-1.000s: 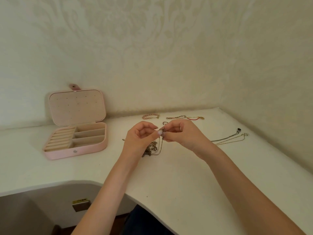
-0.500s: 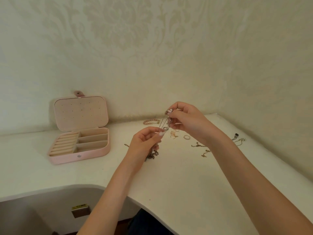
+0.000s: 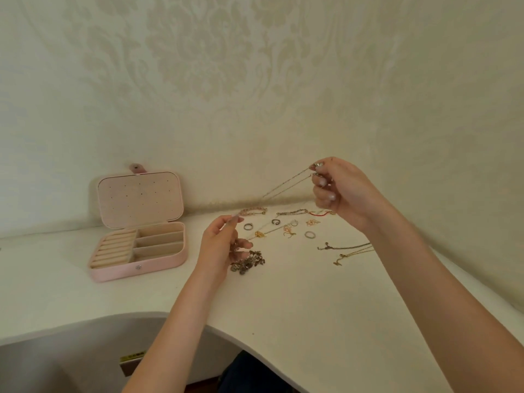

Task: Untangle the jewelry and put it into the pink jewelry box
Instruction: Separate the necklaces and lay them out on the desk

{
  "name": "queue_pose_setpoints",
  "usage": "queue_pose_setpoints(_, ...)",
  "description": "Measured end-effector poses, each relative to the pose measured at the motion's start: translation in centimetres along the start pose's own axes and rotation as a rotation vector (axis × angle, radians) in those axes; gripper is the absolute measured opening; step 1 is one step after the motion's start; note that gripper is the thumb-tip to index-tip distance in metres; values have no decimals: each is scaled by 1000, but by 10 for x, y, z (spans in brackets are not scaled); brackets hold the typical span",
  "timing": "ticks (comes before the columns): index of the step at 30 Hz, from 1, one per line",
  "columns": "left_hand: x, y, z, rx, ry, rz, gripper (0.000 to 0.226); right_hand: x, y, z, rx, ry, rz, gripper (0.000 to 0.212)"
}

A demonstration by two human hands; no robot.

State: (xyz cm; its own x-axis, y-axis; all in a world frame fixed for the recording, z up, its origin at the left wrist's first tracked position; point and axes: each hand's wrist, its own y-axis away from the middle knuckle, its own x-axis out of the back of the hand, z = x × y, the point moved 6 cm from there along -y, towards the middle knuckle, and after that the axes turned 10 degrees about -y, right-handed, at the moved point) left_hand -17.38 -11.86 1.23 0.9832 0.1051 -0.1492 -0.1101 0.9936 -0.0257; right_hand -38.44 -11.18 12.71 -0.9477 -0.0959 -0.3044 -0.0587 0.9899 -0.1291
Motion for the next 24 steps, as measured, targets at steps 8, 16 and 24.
queue_pose_setpoints(8, 11, 4, 9, -54, -175, 47, 14, 37, 10, 21, -15, 21, 157, 6)
queue_pose_setpoints(16, 4, 11, 22, -150, -445, -53, 24, 57, 11, 30, -32, -55, 255, 7)
queue_pose_setpoints(24, 6, 10, 18, -127, -405, -177, 22, 60, 12, 24, 17, 56, 269, 7)
